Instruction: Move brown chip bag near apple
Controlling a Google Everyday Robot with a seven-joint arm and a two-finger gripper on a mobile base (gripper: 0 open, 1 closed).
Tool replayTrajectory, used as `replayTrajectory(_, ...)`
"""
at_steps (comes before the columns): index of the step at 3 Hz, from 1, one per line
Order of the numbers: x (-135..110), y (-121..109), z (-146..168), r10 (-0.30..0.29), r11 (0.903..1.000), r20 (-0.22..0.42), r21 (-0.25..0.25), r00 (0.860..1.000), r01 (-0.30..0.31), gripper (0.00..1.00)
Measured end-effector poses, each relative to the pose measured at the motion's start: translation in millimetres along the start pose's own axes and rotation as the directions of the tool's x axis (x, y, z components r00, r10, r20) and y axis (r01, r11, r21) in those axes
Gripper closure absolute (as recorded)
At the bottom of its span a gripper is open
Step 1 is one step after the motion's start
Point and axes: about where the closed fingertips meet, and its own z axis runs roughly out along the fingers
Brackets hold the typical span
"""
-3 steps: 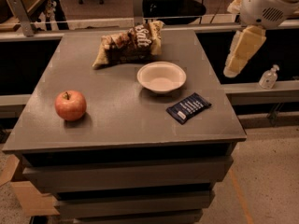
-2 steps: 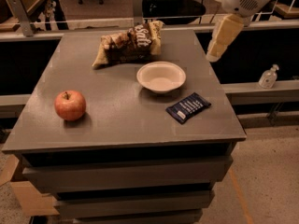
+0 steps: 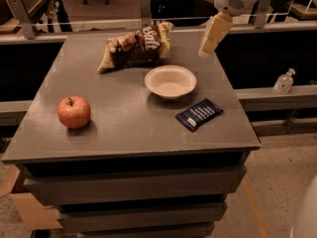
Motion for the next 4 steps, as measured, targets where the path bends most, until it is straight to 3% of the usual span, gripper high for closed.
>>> replayTrajectory(1, -3, -3, 15, 0.000, 0.9999, 0.022, -0.014, 1.000, 0.000, 0.00)
replayTrajectory(3, -31, -28, 86, -0.062, 0.9961, 0.060, -0.059, 0.996, 0.065, 0.00)
replayTrajectory(4, -46, -44, 116, -0.086, 0.9955, 0.081, -0.033, 0.993, 0.089, 0.00)
